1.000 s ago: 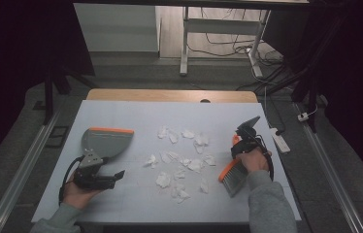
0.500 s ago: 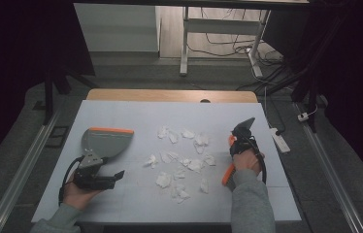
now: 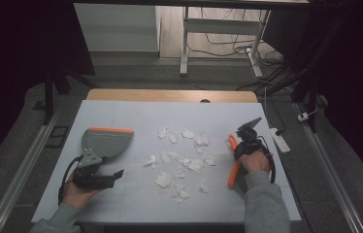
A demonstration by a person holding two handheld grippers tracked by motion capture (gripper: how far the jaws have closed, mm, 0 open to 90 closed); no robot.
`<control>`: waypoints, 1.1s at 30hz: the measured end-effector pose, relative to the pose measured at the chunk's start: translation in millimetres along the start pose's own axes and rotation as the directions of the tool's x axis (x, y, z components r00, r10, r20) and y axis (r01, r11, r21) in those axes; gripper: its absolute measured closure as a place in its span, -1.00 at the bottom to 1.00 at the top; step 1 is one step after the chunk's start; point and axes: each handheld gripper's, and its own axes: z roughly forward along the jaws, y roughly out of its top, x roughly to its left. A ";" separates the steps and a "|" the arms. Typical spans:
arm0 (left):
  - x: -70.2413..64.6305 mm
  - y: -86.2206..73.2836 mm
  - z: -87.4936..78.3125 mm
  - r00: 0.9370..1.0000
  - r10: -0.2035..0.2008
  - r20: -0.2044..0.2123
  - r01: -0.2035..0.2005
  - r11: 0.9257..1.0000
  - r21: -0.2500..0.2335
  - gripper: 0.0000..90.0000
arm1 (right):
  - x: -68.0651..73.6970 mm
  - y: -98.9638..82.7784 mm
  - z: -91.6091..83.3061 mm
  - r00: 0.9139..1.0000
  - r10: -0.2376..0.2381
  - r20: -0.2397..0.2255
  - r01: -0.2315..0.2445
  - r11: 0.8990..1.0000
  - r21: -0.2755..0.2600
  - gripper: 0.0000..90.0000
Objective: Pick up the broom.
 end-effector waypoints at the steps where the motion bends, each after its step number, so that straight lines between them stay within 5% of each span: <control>1: 0.2 0.0 0.3 1.000 -0.001 0.000 0.001 1.000 0.002 -0.60 | 0.0 0.0 0.0 1.000 0.000 0.000 0.000 1.000 0.000 0.58; 9: -0.3 0.6 1.4 1.000 0.001 -0.011 -0.001 1.000 0.004 -0.60 | -27.9 -21.1 -21.7 0.983 -0.035 -0.182 0.013 0.992 -0.123 0.58; 16: 0.0 1.8 2.6 1.000 0.001 -0.016 -0.001 1.000 0.005 -0.60 | -39.2 -32.7 -36.5 0.963 -0.035 -0.266 -0.025 0.976 -0.217 0.58; 21: -1.2 3.3 3.9 1.000 0.000 -0.023 0.000 1.000 0.005 -0.60 | -43.1 -39.2 -51.6 0.935 -0.075 -0.345 -0.046 0.944 -0.328 0.58; 23: -1.4 3.6 3.9 1.000 0.001 -0.024 -0.001 1.000 0.004 -0.59 | -42.7 -40.3 -54.0 0.934 -0.078 -0.348 -0.053 0.935 -0.351 0.58; 24: -1.8 3.9 3.9 1.000 0.004 -0.024 -0.004 1.000 -0.001 -0.58 | -41.5 -41.7 -57.3 0.927 -0.094 -0.362 -0.058 0.920 -0.386 0.58; 26: -2.4 5.0 4.2 1.000 0.007 -0.025 -0.007 1.000 -0.008 -0.58 | -39.2 -42.0 -58.3 0.915 -0.111 -0.389 -0.064 0.909 -0.412 0.58; 27: -2.8 5.7 4.6 1.000 0.006 -0.025 -0.006 1.000 -0.009 -0.58 | -39.2 -42.0 -58.3 0.915 -0.111 -0.389 -0.064 0.909 -0.412 0.58; 28: -3.2 6.3 4.9 1.000 0.006 -0.025 -0.006 1.000 -0.009 -0.58 | -35.9 -41.1 -58.1 0.902 -0.128 -0.412 -0.065 0.903 -0.424 0.58; 31: -5.0 7.9 6.0 1.000 0.008 -0.027 -0.008 1.000 -0.007 -0.58 | -30.1 -39.2 -57.0 0.884 -0.149 -0.444 -0.074 0.892 -0.446 0.58; 33: -5.9 8.9 6.3 1.000 0.008 -0.029 -0.008 1.000 -0.006 -0.58 | -27.7 -38.5 -56.5 0.881 -0.155 -0.446 -0.074 0.888 -0.453 0.58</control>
